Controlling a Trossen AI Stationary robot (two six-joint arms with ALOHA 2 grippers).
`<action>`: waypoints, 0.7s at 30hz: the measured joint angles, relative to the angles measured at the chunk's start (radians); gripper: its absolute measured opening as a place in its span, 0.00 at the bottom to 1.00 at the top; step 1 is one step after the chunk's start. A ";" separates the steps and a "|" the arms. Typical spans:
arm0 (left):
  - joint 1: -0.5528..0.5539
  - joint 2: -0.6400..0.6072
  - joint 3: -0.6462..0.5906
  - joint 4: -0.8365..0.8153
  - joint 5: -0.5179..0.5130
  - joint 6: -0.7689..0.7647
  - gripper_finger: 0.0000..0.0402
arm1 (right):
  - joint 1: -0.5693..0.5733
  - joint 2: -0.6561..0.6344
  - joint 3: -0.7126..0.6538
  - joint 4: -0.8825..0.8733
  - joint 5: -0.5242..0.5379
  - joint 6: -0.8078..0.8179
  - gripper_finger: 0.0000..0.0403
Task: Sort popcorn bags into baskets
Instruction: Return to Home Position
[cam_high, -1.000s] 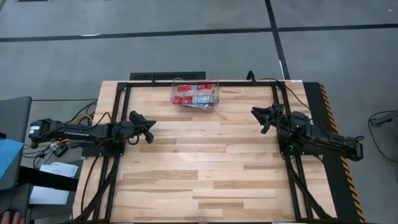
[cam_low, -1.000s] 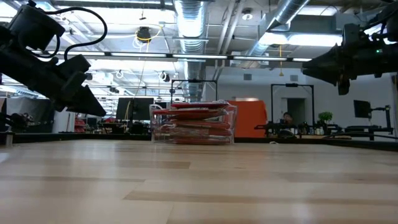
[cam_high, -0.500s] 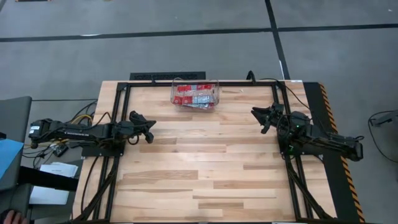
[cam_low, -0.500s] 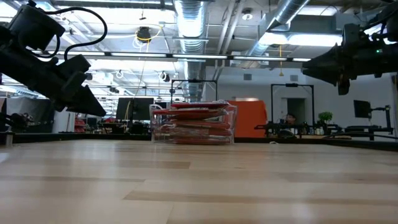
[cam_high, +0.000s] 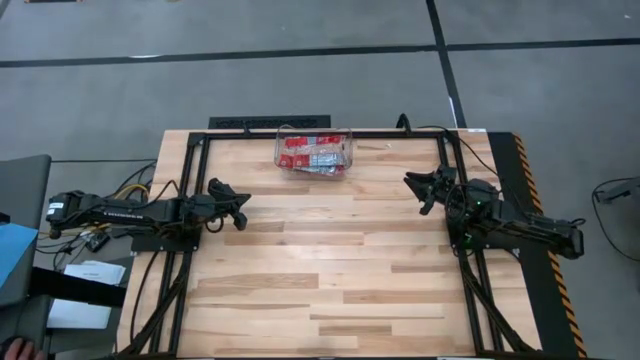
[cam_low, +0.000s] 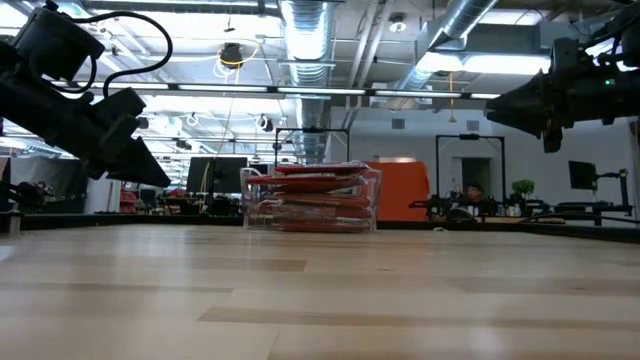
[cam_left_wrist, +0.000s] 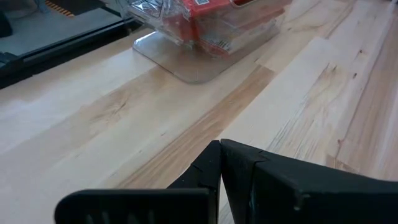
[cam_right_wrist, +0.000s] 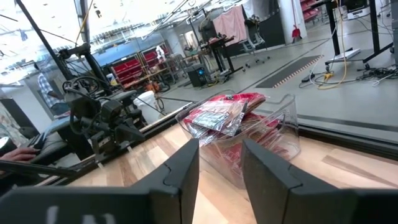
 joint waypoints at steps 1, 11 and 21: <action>0.000 0.000 0.000 0.000 0.000 0.000 0.00 | 0.000 0.000 0.000 0.000 0.000 0.000 0.35; 0.000 0.000 0.000 0.000 0.000 0.000 0.00 | 0.000 0.000 0.000 0.000 0.000 0.000 0.33; 0.000 0.000 0.000 0.000 0.000 0.000 0.00 | 0.000 0.000 0.000 0.000 0.000 0.000 0.36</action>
